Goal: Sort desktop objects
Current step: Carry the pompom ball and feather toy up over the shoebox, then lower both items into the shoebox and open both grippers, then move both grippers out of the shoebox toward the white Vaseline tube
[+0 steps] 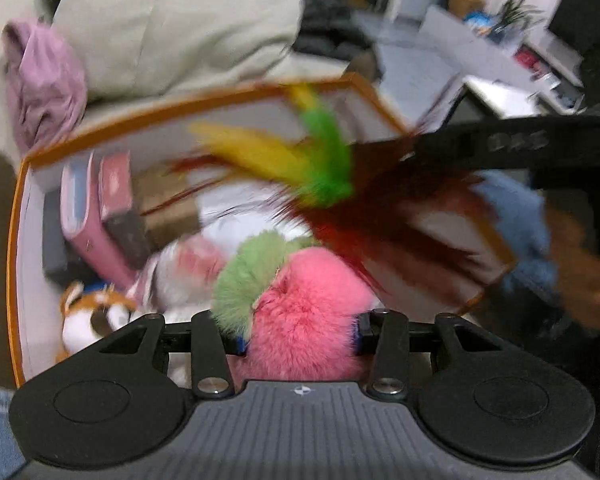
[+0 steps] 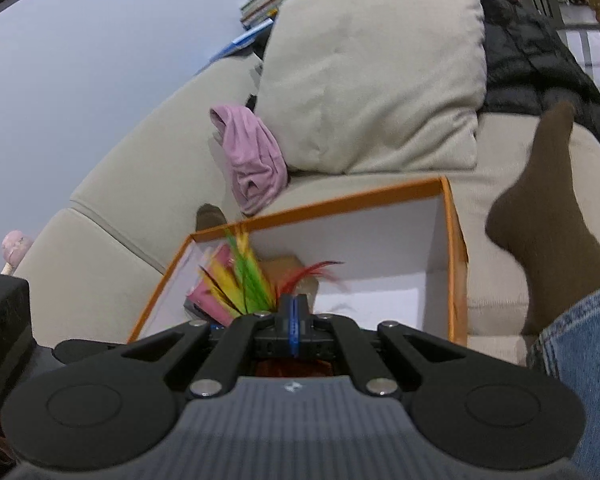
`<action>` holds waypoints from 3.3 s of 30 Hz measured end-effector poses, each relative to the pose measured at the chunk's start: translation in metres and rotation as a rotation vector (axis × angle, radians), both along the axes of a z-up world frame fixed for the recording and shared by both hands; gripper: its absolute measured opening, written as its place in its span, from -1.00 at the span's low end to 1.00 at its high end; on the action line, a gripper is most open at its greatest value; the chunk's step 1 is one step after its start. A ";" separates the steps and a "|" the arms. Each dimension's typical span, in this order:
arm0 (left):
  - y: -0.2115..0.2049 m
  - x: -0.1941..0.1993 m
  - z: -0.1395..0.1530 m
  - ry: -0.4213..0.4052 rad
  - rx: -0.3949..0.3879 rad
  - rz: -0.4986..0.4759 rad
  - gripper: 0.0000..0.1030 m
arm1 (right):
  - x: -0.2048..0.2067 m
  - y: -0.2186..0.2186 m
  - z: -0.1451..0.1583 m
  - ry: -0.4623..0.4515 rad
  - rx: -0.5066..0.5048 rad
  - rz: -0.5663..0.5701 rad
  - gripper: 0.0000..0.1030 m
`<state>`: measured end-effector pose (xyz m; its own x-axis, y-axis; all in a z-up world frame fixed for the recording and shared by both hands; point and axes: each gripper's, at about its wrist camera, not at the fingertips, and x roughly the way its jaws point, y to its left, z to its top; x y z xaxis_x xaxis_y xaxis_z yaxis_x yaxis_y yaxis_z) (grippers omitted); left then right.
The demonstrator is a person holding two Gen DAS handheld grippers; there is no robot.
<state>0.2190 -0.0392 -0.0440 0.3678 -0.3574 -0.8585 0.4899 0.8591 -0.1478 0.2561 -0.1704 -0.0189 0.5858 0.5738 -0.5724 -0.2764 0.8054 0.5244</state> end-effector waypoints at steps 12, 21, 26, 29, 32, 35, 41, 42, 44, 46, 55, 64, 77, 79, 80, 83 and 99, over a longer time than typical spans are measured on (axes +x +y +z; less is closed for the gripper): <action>0.011 0.000 -0.005 0.060 -0.057 0.045 0.18 | 0.000 -0.001 -0.008 0.022 0.004 -0.011 -1.00; 0.015 -0.009 0.008 0.009 -0.078 0.048 0.04 | 0.002 0.000 -0.017 0.060 -0.033 -0.028 -1.00; 0.016 -0.006 0.003 0.017 -0.043 0.072 -0.31 | 0.003 0.000 -0.019 0.068 -0.034 -0.037 -1.00; 0.018 -0.003 0.000 0.030 -0.052 0.085 -0.31 | 0.002 0.000 -0.018 0.069 -0.036 -0.041 -1.00; 0.021 -0.006 0.003 0.017 -0.065 0.092 -0.31 | 0.003 -0.003 -0.017 0.079 -0.006 -0.045 -1.00; 0.028 -0.012 0.011 -0.008 -0.087 0.102 -0.31 | 0.007 -0.002 -0.010 0.077 0.035 -0.037 -1.00; 0.051 -0.024 0.028 -0.061 -0.124 0.179 -0.31 | 0.020 0.018 0.006 0.034 0.003 -0.032 -1.00; 0.056 -0.026 0.029 -0.067 -0.132 0.200 -0.31 | 0.024 0.022 0.007 0.033 -0.003 -0.033 -1.00; 0.065 -0.028 0.031 -0.074 -0.145 0.230 -0.31 | 0.035 0.031 0.007 0.036 -0.007 -0.032 -1.00; 0.072 -0.030 0.032 -0.077 -0.155 0.252 -0.31 | 0.047 0.039 0.005 0.049 0.012 -0.026 -1.00; 0.082 -0.037 0.037 -0.092 -0.161 0.265 -0.31 | 0.074 0.046 -0.014 0.125 -0.025 -0.074 -0.79; 0.086 -0.065 0.049 -0.118 -0.140 0.249 -0.29 | 0.014 0.044 0.017 -0.030 -0.108 0.018 -0.75; 0.080 -0.140 0.035 -0.052 -0.085 0.203 -0.06 | -0.133 0.065 0.004 -0.128 -0.209 0.263 -0.30; 0.076 -0.151 0.022 0.009 -0.074 0.190 -0.06 | -0.148 0.074 -0.016 -0.070 -0.261 0.329 -0.27; 0.073 -0.155 0.016 0.032 -0.057 0.179 -0.06 | -0.154 0.078 -0.026 -0.046 -0.295 0.361 -0.24; 0.064 -0.169 -0.002 0.088 0.026 0.154 -0.05 | -0.173 0.093 -0.051 0.013 -0.387 0.464 -0.12; 0.076 -0.189 -0.036 0.237 0.061 0.221 0.07 | -0.211 0.131 -0.096 0.017 -0.618 0.699 0.28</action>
